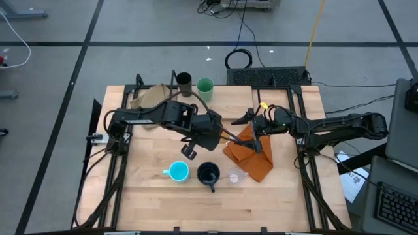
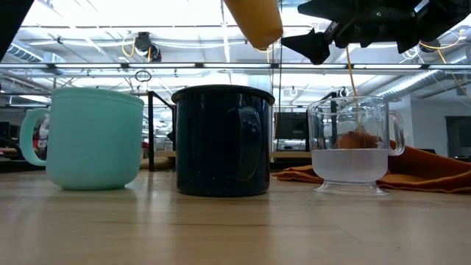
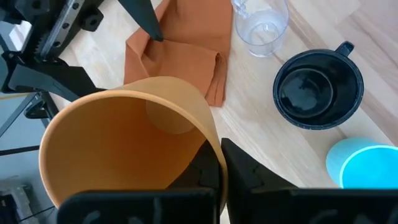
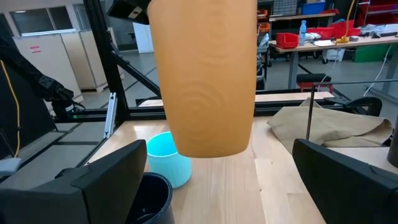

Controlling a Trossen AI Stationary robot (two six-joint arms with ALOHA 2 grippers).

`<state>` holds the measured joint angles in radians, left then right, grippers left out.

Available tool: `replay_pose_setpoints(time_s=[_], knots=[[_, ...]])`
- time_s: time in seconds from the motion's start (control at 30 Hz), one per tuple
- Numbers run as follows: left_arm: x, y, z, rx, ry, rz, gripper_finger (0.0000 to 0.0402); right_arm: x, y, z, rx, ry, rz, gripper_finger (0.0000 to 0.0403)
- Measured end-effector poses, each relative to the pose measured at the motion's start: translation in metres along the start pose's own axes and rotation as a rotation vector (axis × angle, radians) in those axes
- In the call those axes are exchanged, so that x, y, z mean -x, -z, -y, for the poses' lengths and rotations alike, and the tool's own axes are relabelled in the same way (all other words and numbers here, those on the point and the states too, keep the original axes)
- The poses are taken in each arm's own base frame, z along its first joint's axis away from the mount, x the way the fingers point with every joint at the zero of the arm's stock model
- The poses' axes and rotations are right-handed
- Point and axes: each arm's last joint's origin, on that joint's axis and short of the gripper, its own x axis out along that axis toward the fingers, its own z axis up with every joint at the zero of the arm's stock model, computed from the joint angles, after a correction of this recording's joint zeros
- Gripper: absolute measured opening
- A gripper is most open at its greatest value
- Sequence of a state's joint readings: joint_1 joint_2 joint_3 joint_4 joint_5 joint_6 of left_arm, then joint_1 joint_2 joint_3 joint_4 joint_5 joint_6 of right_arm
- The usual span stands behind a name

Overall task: Stack small to large cups/mugs on shelf
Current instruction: Put the orange cup on the shelf

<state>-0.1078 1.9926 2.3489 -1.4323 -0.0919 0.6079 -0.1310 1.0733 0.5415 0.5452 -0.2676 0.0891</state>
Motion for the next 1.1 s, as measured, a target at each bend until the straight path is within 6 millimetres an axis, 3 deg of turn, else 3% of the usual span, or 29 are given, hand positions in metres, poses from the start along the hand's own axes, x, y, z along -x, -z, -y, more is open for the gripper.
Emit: replay_pose_setpoints(time_s=[0.57,1.1], knots=[[-0.01,-0.004,0.001,-0.006,0.033,0.047,0.0,0.0,-0.009,-0.004,0.022,-0.092,0.087,0.0393],[-0.014,-0.002,0.002,-0.001,0.038,0.028,0.0,-0.037,-0.007,0.004,-0.006,-0.158,0.052,0.0393]])
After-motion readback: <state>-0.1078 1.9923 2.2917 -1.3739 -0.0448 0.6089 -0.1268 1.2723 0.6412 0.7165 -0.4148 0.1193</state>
